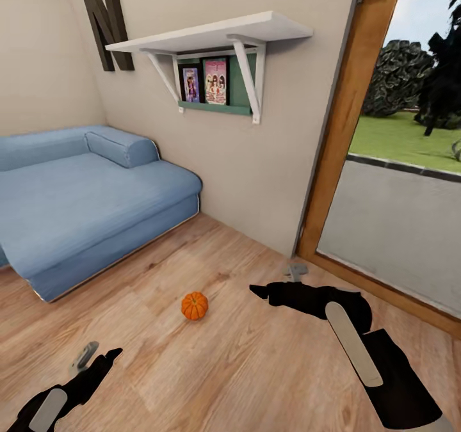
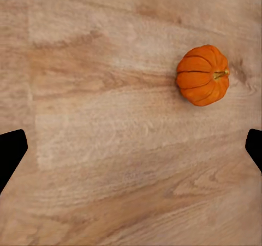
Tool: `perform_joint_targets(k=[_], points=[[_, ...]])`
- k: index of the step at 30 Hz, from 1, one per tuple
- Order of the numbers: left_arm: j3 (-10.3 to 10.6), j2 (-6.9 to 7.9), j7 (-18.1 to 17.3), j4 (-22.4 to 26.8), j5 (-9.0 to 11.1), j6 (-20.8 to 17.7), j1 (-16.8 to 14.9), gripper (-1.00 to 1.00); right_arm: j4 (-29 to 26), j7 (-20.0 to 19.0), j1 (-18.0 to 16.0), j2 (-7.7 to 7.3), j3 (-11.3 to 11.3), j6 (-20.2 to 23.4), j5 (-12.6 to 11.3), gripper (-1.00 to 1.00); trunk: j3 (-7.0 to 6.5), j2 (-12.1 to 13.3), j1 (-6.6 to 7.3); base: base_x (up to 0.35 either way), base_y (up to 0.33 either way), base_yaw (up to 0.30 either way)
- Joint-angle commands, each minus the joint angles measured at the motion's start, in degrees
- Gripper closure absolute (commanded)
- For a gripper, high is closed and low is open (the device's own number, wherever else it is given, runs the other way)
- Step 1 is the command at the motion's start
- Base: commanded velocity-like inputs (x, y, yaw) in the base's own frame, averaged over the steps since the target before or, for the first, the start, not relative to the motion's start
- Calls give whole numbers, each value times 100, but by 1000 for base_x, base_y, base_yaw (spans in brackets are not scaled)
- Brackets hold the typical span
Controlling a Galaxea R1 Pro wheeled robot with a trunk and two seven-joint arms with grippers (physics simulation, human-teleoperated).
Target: Place each of the two pumpkins and all three candles from the living room inside a cabinet in the living room (use any cabinet), then make sure every cabinet is closed, and position the cauldron so it is next to a table in the living room.
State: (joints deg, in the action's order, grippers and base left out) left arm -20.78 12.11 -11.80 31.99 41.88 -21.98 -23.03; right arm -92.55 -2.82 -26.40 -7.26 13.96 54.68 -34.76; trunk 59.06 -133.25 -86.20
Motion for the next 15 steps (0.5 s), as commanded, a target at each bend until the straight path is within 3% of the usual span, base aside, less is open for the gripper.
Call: perform_joint_targets(k=[1, 7, 15], points=[[4, -1, -3, 0, 1, 0, 0, -100, 0, -2, 1, 1, -2, 2, 1, -100, 0, 0, 0, 341, 27, 281], [17, -6, -12, 0, 0, 2, 0, -100, 0, -7, 6, 3, 10, 3, 4, -100, 0, 0, 0, 345, 5, 172], [21, -8, -13, 0, -5, 0, 0, -100, 0, -31, 29, -6, 30, -7, 3, -100, 0, 0, 0, 339, -117, 35]])
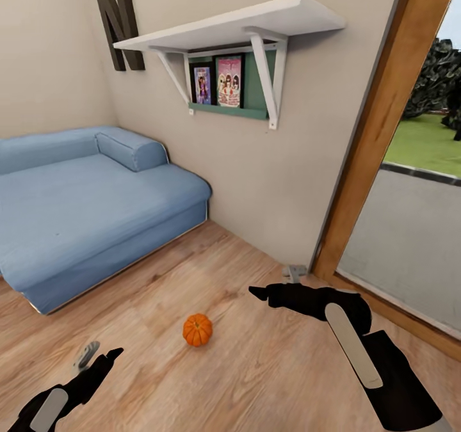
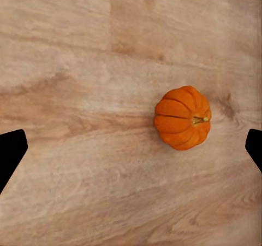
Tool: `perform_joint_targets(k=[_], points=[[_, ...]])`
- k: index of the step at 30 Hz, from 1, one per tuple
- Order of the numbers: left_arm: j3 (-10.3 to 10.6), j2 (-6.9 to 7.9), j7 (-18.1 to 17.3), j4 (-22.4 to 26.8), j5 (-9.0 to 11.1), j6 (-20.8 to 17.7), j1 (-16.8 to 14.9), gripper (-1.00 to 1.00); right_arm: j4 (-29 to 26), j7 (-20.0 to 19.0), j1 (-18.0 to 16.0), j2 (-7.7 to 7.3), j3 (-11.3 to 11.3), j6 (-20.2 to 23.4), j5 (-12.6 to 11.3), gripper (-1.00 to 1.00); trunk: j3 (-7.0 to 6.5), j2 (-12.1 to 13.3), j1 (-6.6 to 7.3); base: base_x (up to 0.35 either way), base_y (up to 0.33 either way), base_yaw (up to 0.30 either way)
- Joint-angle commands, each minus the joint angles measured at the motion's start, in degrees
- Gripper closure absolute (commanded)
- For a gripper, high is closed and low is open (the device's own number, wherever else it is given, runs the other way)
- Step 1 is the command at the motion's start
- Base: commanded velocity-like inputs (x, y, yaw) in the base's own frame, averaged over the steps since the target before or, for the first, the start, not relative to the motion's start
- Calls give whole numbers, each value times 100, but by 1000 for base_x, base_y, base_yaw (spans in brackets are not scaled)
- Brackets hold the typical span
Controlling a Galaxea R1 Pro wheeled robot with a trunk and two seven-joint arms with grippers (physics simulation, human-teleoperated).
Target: Place each of the two pumpkins and all three candles from the living room inside a cabinet in the living room (use any cabinet), then make sure every cabinet is closed, and position the cauldron so it is next to a table in the living room.
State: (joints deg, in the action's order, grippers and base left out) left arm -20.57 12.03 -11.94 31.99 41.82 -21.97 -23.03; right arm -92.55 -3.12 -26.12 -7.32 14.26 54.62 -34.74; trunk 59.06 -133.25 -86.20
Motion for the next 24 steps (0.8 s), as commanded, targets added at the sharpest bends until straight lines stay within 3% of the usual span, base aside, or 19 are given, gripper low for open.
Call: perform_joint_targets(k=[1, 5, 8, 14, 16, 24], points=[[0, 0, 1, 0, -1, 0, 0, -100, 0, -12, 2, -1, 0, -3, 1, -100, 0, 0, 0, 335, -164, 8], [11, -10, 1, -5, -29, 5, -6, -100, 0, -73, 7, -5, -7, -4, 2, -100, 0, 0, 0, 334, -172, 4], [146, -23, -72, 38, -214, 2, -15, -100, 0, -115, 4, -5, -8, 7, 2, -100, 0, 0, 0, 325, -189, 1], [237, 92, -1065, 347, -325, -30, 2, -100, 0, -133, 9, 6, 35, 6, 2, -100, 0, 0, 0, 319, -197, 0], [260, 138, -1301, 414, -357, -39, 7, -100, 0, -135, 10, 6, 192, 5, 2, -100, 0, 0, 0, 317, -197, 0], [255, 184, -1452, 440, -398, -178, 3, -100, 0, -136, 10, 12, 481, 3, 2, -100, 0, 0, 0, 325, -142, 0]])
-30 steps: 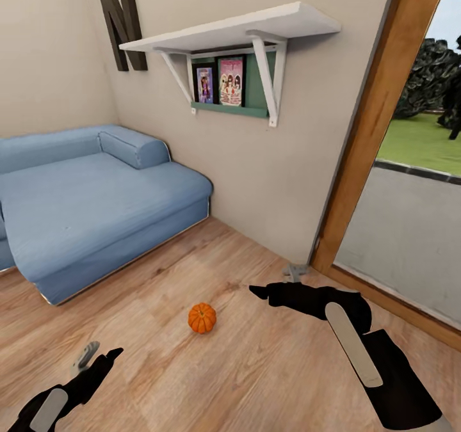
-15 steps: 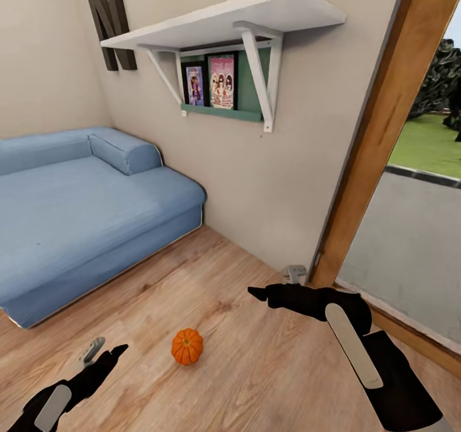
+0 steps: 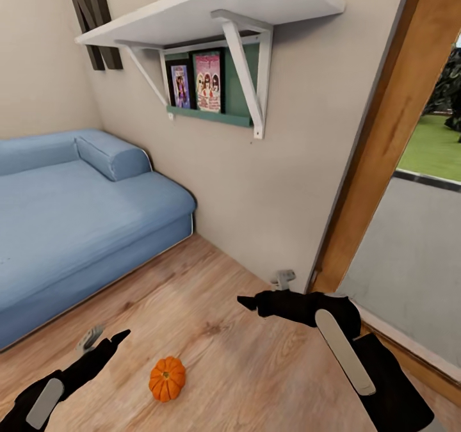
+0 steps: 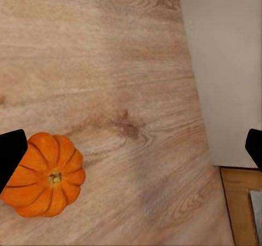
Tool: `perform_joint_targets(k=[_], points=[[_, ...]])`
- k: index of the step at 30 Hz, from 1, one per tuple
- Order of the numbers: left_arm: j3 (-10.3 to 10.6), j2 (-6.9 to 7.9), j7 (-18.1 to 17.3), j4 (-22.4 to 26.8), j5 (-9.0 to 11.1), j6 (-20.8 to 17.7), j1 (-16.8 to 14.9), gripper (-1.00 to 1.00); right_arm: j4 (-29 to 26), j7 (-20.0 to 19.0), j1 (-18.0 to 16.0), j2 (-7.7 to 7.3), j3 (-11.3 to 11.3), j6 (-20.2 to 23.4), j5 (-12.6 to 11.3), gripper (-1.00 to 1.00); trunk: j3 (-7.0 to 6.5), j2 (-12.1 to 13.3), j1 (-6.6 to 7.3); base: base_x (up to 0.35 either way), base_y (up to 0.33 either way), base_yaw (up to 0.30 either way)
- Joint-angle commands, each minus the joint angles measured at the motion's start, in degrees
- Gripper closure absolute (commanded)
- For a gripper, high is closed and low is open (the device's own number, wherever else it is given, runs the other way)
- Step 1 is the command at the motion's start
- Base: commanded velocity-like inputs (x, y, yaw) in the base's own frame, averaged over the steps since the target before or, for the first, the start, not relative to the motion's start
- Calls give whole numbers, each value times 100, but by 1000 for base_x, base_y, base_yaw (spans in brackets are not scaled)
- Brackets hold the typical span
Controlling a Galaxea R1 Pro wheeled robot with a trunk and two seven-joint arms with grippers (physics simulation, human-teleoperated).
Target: Place each of the two pumpkins and all three candles from the living room inside a cabinet in the living room (use any cabinet), then make sure every cabinet is closed, and position the cauldron so it is next to a table in the living room.
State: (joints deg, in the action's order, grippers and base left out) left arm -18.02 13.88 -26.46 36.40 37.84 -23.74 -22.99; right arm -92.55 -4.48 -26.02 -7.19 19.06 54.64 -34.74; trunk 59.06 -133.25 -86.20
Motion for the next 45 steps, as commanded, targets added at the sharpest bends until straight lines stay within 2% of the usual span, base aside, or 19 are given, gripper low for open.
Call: perform_joint_targets(k=[1, 6, 10, 11, 13, 16, 18, 20, 21, 24, 26, 27, 28, 31, 32, 34, 39, 45], points=[[-2, 16, -5, -6, 1, -50, -1, -100, 0, 0, 0, 3, 43, 0, 3, -100, 0, 0, 0, 340, -48, 0], [-8, 68, -15, -19, 9, -388, -5, -100, 0, -6, 0, -2, 261, 0, -3, -100, 0, 0, 0, 328, 31, 0], [-3, 75, -27, 31, 12, -501, -11, -100, 3, -13, 0, -12, 290, -4, -14, -100, 0, 0, 0, 238, 203, 0], [-3, 82, -31, 59, 9, -719, -33, -100, 4, -15, 0, -14, 304, -5, -17, -100, 0, 0, 0, 126, 161, 0], [-18, 93, -29, 109, 13, -925, -47, -100, 3, -14, 0, -11, 319, -2, -16, -100, 0, 0, 0, 90, 116, 0], [-103, 113, -12, 242, 41, -1217, -57, -100, 1, -7, 0, 23, 337, 16, -11, -100, 0, 0, 0, 52, 67, 0], [-269, 139, 11, 359, 66, -1455, -68, -100, 1, -7, -22, 51, 310, 57, -28, -100, 0, 0, 0, 22, 28, 51], [-314, 150, 25, 392, 53, -1537, -88, -100, 0, -8, -46, 66, 294, 113, -41, -100, 0, 0, 0, 12, 16, 143], [-330, 156, 64, 374, 2, -1621, -220, -100, 0, -8, -166, 83, 277, 211, -57, -100, 18, -40, -22, 4, 6, 235], [-188, 166, 48, 375, -151, -1623, -302, -100, 0, -9, -291, 75, 263, 285, -62, -100, 72, -160, -88, 3, 4, 253], [110, 390, -221, 188, -473, -1576, -359, -100, 0, -10, -464, 49, 156, 506, -70, -100, 108, -241, -132, 1, 2, 274], [160, 440, -355, 61, -527, -1534, -367, -100, 0, -10, -500, 56, 118, 536, -77, -100, 126, -281, -154, 1, 1, 279], [241, 515, -660, -258, -611, -1376, -379, -100, 0, -13, -556, 72, 60, 536, -91, -100, 144, -321, -176, 0, 1, 283], [308, 581, -1098, -750, -685, -998, -389, -100, 0, -33, -633, 101, 10, 536, -142, -100, 197, -441, -242, 0, 0, 286], [333, 604, -1297, -1000, -712, -774, -392, -100, 0, -100, -713, 131, -9, 536, -227, -100, 215, -481, -264, 0, 0, 288], [353, 618, -1438, -1169, -725, -610, -395, -100, 0, -208, -787, 156, -21, 536, -327, -100, 251, -561, -308, 0, 0, 288], [382, 634, -1666, -1371, -757, -318, -398, -100, 0, -436, -878, 189, -29, 536, -478, -100, 342, -762, -417, 0, 0, 289], [399, 672, -1705, -1458, -776, -154, -450, -100, 0, -553, -900, 221, -25, 536, -539, -100, 455, -999, -548, 0, 0, 199]])
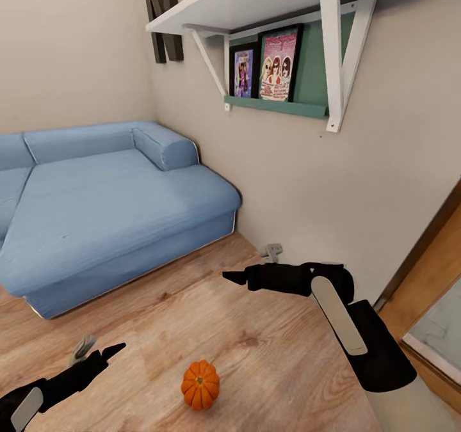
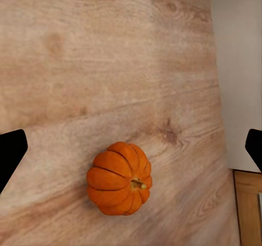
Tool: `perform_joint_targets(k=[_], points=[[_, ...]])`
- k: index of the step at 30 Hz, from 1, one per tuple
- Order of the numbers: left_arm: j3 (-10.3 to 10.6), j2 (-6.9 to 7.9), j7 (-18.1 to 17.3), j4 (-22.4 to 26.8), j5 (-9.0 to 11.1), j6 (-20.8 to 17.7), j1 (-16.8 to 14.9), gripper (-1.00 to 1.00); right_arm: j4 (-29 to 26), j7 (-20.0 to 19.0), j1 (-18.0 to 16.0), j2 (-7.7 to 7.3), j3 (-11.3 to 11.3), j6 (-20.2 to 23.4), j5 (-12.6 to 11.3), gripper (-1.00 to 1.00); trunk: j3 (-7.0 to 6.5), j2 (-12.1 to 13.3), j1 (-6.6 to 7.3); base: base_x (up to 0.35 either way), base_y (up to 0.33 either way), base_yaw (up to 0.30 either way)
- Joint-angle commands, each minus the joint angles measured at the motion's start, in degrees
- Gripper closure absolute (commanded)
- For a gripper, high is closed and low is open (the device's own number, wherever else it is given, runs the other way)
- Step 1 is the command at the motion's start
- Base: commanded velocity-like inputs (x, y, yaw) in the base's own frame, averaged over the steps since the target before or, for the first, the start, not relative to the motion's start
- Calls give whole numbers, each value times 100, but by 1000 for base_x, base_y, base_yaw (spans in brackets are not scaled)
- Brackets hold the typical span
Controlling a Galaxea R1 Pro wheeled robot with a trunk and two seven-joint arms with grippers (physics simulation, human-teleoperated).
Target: Place each of the two pumpkins and all three candles from the living room inside a cabinet in the living room (use any cabinet), then make sure every cabinet is closed, and position the cauldron so it is next to a table in the living room.
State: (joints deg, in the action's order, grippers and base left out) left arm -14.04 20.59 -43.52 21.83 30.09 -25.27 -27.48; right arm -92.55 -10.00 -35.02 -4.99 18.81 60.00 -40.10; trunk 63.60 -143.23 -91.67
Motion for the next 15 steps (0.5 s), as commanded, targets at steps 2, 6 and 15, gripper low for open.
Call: perform_joint_targets(k=[2, 6, 15], points=[[12, 50, 40, 1, -1, -195, -161, -100, 0, -23, 19, -7, -5, 0, -9, -100, 45, -4, -6, 0, 0, 55], [55, 70, 59, -4, -103, -701, -356, -100, 0, -56, 38, -49, -21, -116, -14, -100, 134, -10, -16, 0, 0, 16], [177, -417, 56, -5, -153, -698, -421, -100, 0, -139, 47, -90, -315, -203, -13, -100, 334, -22, -39, 0, 0, 3]])
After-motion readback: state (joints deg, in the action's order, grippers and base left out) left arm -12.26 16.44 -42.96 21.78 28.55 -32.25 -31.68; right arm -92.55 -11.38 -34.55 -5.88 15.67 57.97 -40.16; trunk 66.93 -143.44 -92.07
